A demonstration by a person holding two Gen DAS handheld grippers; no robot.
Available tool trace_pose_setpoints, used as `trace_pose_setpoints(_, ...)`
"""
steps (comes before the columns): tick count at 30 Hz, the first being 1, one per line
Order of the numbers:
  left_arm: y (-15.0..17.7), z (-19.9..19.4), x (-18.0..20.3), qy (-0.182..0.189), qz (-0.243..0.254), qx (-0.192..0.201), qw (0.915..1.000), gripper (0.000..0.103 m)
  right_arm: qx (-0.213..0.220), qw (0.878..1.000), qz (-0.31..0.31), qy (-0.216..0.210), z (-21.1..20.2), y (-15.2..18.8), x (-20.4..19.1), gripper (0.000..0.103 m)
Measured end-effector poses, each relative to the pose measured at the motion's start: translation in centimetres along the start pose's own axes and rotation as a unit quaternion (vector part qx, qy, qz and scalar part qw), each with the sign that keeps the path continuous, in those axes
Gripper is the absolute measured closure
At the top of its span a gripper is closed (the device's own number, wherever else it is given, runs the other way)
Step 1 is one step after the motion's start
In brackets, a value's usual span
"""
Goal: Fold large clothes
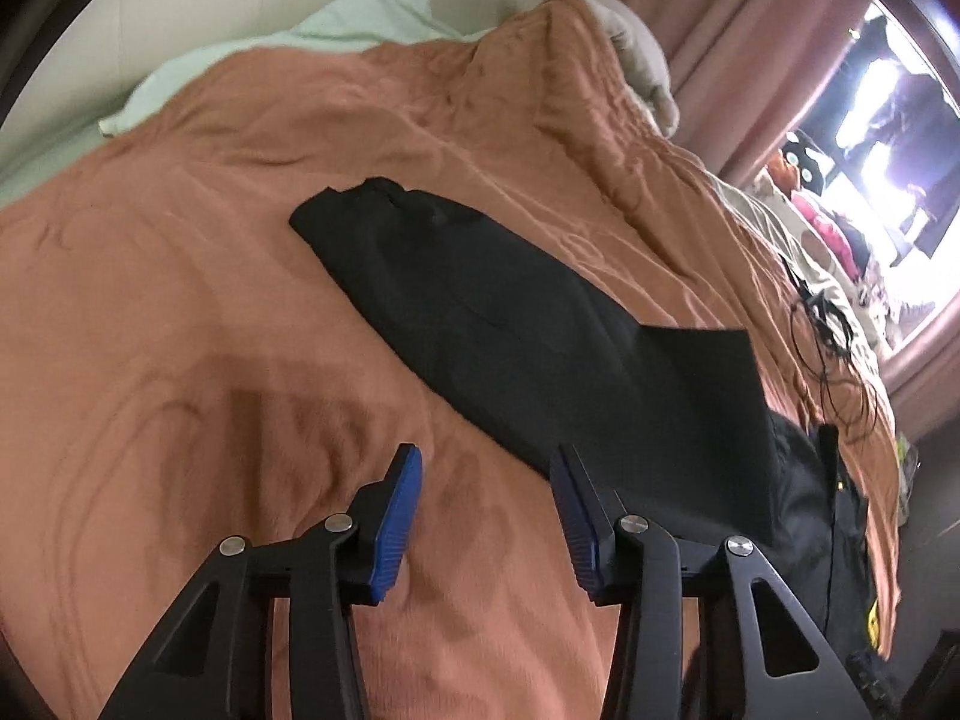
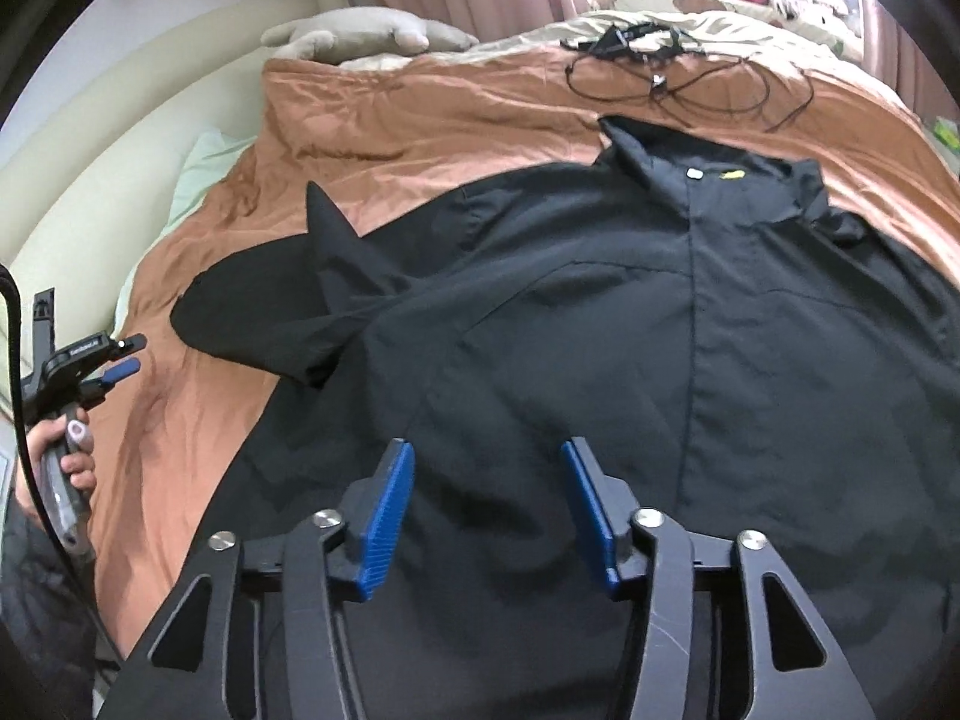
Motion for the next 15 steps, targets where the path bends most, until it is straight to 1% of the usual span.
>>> trace_pose_setpoints(1, -0.3, 0.7, -0.2, 0.000, -0.005, -0.003, 1.0000, 0.056, -0.005, 1.000, 0.006, -0.001, 0.7, -0.1, 0.1, 0.056)
trace_pose_setpoints(3, -1.2, 2.3, -0.9, 0.000, -0.020, -0.011, 0.9997, 0.056, -0.011, 1.000, 0.014, 0.000, 1.8, -0.3, 0.3, 0.063)
trace_pose_setpoints(6, -2.2, 4.4, -1.6, -0.003, -0.031, -0.019, 0.9993, 0.056, -0.020, 1.000, 0.023, 0.004, 3.3, -0.4, 0.3, 0.066)
trace_pose_setpoints(8, -2.7, 6.1, -2.3, -0.004, -0.045, -0.030, 0.9985, 0.061, -0.021, 0.999, 0.030, 0.007, 4.0, -0.6, 0.5, 0.068)
trace_pose_setpoints(10, -3.3, 7.5, -2.8, -0.010, -0.053, -0.035, 0.9979, 0.062, -0.026, 0.999, 0.040, 0.010, 5.0, -0.9, 0.6, 0.075)
trace_pose_setpoints(11, -3.7, 8.3, -3.2, -0.019, -0.058, -0.036, 0.9975, 0.063, -0.028, 0.999, 0.043, 0.010, 5.3, -1.1, 0.6, 0.080)
trace_pose_setpoints(12, -4.1, 8.8, -3.4, -0.022, -0.063, -0.036, 0.9971, 0.066, -0.030, 0.998, 0.049, 0.008, 5.8, -1.3, 0.5, 0.082)
trace_pose_setpoints(14, -4.9, 9.5, -4.1, -0.028, -0.081, -0.028, 0.9960, 0.086, -0.030, 0.998, 0.057, 0.002, 6.5, -1.8, 0.3, 0.083)
trace_pose_setpoints(15, -5.3, 9.5, -4.3, -0.028, -0.090, -0.025, 0.9952, 0.091, -0.029, 0.998, 0.062, -0.004, 7.0, -2.2, 0.0, 0.083)
Point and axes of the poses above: each gripper's, at about its wrist camera, not at the fingertips, and z roughly the way its jaws point, x to its right, y to its underside, the point moved 4 cm from there along z, roughly the way its jaws point, and after that the axes turned 4 degrees about -y, right-handed, at the moved point
